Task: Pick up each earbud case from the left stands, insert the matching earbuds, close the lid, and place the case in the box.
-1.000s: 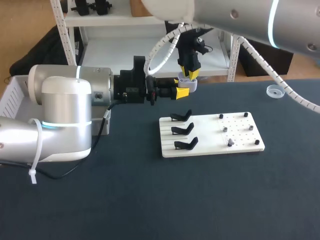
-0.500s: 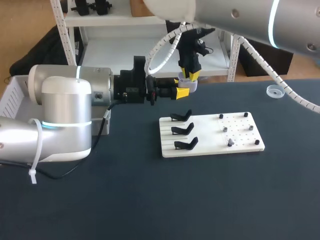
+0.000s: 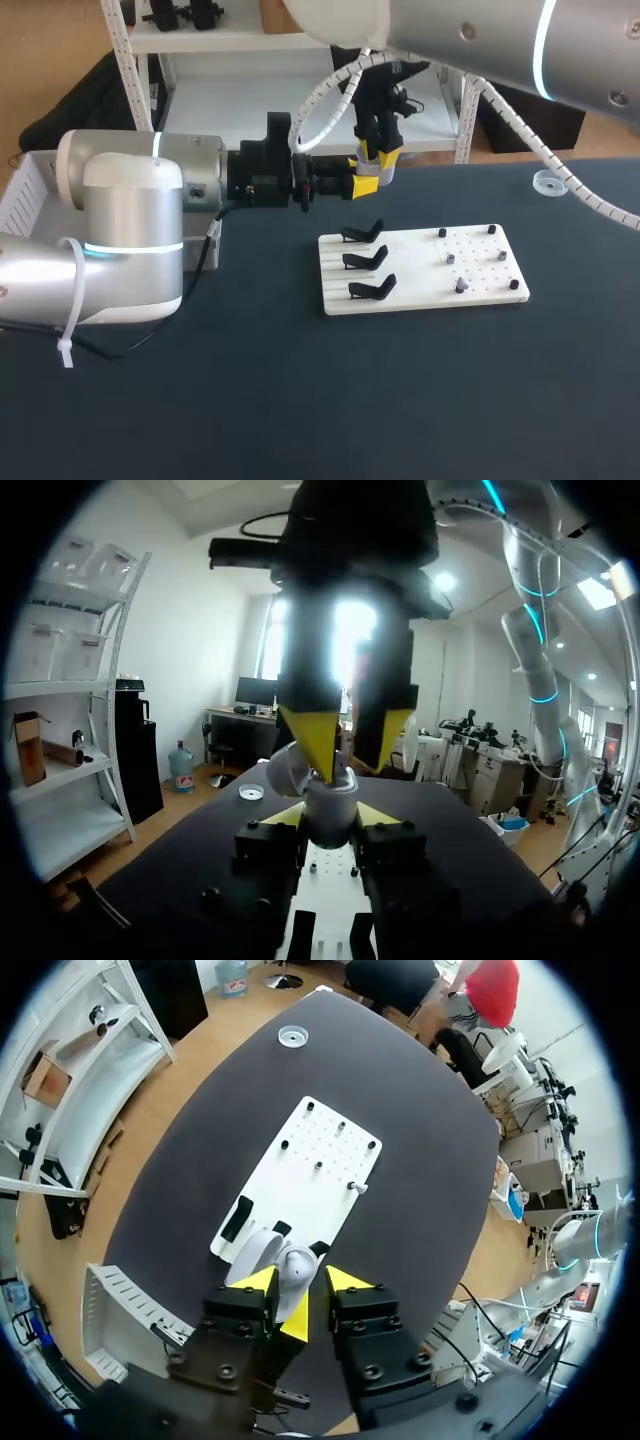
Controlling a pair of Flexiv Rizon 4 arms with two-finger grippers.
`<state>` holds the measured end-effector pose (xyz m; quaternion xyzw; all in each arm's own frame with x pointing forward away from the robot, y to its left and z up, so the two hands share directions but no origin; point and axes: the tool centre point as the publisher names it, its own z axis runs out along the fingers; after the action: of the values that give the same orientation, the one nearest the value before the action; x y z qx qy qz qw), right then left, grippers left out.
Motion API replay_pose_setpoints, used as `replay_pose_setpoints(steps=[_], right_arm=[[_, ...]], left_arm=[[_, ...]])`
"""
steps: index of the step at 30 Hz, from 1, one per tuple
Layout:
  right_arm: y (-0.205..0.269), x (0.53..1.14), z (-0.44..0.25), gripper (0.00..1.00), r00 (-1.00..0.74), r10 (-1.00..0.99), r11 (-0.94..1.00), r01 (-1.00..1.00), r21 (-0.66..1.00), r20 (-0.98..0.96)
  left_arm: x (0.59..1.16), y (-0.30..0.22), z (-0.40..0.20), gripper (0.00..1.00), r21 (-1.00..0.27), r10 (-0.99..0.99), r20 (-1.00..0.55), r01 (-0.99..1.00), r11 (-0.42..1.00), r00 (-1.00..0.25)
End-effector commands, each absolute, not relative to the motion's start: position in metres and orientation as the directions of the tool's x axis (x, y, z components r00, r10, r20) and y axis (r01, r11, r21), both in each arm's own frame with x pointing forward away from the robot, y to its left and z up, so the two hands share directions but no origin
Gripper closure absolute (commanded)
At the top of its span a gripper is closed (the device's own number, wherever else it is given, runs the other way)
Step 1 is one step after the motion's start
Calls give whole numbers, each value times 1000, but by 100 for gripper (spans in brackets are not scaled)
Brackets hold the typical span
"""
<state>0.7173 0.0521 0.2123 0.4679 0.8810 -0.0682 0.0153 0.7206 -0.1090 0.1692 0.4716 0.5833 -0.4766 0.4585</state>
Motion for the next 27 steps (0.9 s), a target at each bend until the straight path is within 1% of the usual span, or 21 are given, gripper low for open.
replay_pose_setpoints(steps=[1, 7, 10, 11, 12, 13, 15, 17, 18, 20, 27], right_arm=[[51, 715, 217, 67, -559, 825, 552, 828, -96, -85], [43, 685, 243, 64, -609, 793, 609, 793, 14, -22], [34, 665, 248, 57, -678, 735, 674, 728, 125, -10], [30, 658, 249, 51, -701, 713, 694, 703, 155, -12], [26, 651, 249, 49, -716, 698, 705, 681, 195, -23], [21, 645, 249, 35, -731, 682, 719, 661, 215, -33], [11, 634, 247, 25, -758, 653, 726, 619, 301, -16], [3, 622, 244, 20, -776, 630, 736, 587, 337, -26], [-2, 617, 242, 0, -785, 619, 738, 573, 355, -19], [-10, 607, 237, 0, -802, 598, 750, 558, 356, -3], [-10, 607, 237, 0, -802, 598, 750, 558, 356, -3]], left_arm=[[720, -109, 169, 100, -123, 111, -985, 987, 101, -134], [720, -109, 169, 100, -123, 111, -985, 987, 101, -134], [720, -109, 169, 100, -123, 111, -985, 987, 101, -134], [720, -109, 169, 100, -123, 111, -985, 987, 101, -134], [720, -109, 169, 100, -123, 111, -985, 987, 101, -134], [720, -109, 169, 100, -123, 111, -985, 987, 101, -134], [720, -109, 169, 100, -123, 111, -985, 987, 101, -134], [720, -109, 169, 100, -123, 111, -985, 987, 101, -134], [720, -109, 169, 100, -123, 111, -985, 987, 101, -134], [720, -109, 169, 100, -123, 111, -985, 987, 101, -134], [720, -109, 169, 100, -123, 111, -985, 987, 101, -134]])
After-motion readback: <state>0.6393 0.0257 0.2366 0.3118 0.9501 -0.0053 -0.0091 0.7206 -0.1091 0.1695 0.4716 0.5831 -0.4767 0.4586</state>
